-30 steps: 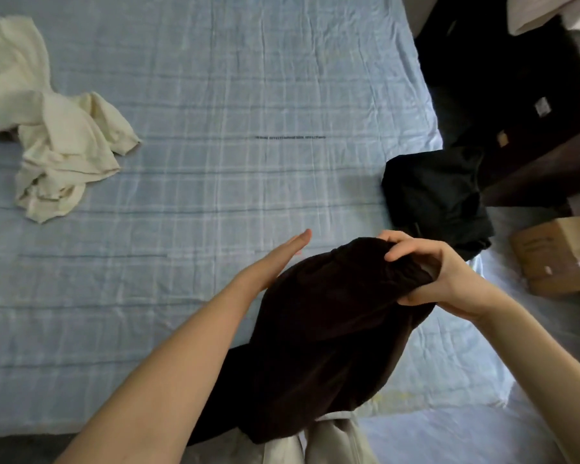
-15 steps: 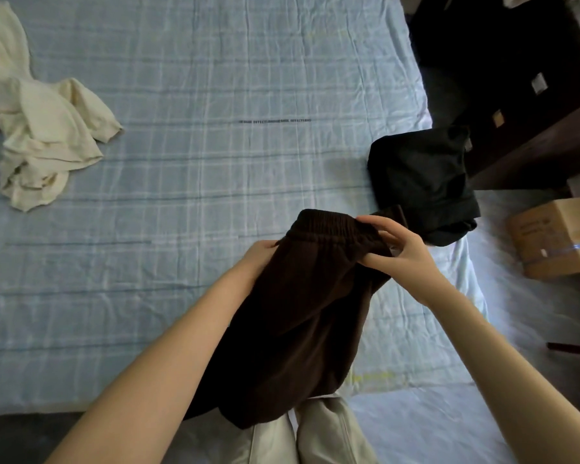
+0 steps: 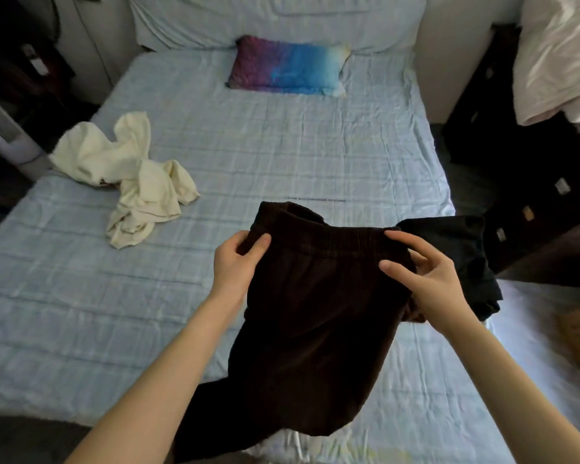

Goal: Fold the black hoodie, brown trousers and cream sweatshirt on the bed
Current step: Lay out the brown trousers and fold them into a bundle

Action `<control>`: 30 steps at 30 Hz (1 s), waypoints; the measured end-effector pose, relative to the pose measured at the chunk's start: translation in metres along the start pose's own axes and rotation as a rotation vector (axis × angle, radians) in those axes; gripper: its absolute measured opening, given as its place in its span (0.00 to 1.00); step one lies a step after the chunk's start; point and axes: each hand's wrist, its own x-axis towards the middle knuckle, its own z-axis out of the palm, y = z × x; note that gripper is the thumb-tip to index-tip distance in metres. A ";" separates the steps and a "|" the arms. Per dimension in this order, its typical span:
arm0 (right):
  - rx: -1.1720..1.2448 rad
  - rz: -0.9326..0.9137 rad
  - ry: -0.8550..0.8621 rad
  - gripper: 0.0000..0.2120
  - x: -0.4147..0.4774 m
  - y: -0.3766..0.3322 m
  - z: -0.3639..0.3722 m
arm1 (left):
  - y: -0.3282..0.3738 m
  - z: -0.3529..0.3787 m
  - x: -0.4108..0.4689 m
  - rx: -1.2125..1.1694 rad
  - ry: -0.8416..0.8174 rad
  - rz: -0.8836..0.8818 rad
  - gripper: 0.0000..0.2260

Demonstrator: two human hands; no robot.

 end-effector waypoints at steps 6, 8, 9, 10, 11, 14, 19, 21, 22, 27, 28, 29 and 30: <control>0.034 -0.260 -0.016 0.24 0.028 -0.090 0.011 | 0.084 -0.030 -0.003 0.093 0.063 0.291 0.10; 0.038 -0.306 -0.047 0.24 0.035 -0.112 0.018 | 0.104 -0.034 -0.008 0.010 -0.026 0.322 0.14; 0.034 -0.324 -0.060 0.24 0.037 -0.121 0.023 | 0.112 -0.033 -0.011 -0.017 -0.066 0.335 0.15; 0.029 -0.341 -0.075 0.23 0.039 -0.129 0.028 | 0.119 -0.031 -0.015 -0.008 -0.073 0.364 0.17; 0.026 -0.356 -0.086 0.22 0.040 -0.135 0.033 | 0.126 -0.029 -0.019 0.026 -0.057 0.400 0.19; 0.046 -0.389 -0.093 0.22 0.036 -0.155 0.040 | 0.148 -0.034 -0.032 0.069 0.065 0.507 0.16; 0.052 -0.505 -0.150 0.26 0.023 -0.196 0.038 | 0.204 -0.055 -0.064 0.068 0.244 0.676 0.16; 0.057 -0.576 -0.166 0.25 0.020 -0.215 0.038 | 0.231 -0.056 -0.081 0.081 0.313 0.795 0.16; 0.067 -0.614 -0.176 0.25 0.019 -0.227 0.038 | 0.244 -0.057 -0.088 0.080 0.344 0.850 0.17; 0.045 -0.797 -0.180 0.24 0.024 -0.288 0.041 | 0.301 -0.064 -0.095 0.108 0.487 1.033 0.18; 0.017 -0.812 -0.146 0.21 0.029 -0.291 0.043 | 0.305 -0.064 -0.088 0.134 0.512 1.036 0.18; -0.034 -0.819 -0.106 0.18 0.036 -0.288 0.045 | 0.303 -0.063 -0.079 0.166 0.529 1.015 0.18; -0.103 -0.811 -0.066 0.18 0.043 -0.278 0.048 | 0.295 -0.061 -0.067 0.202 0.537 0.969 0.18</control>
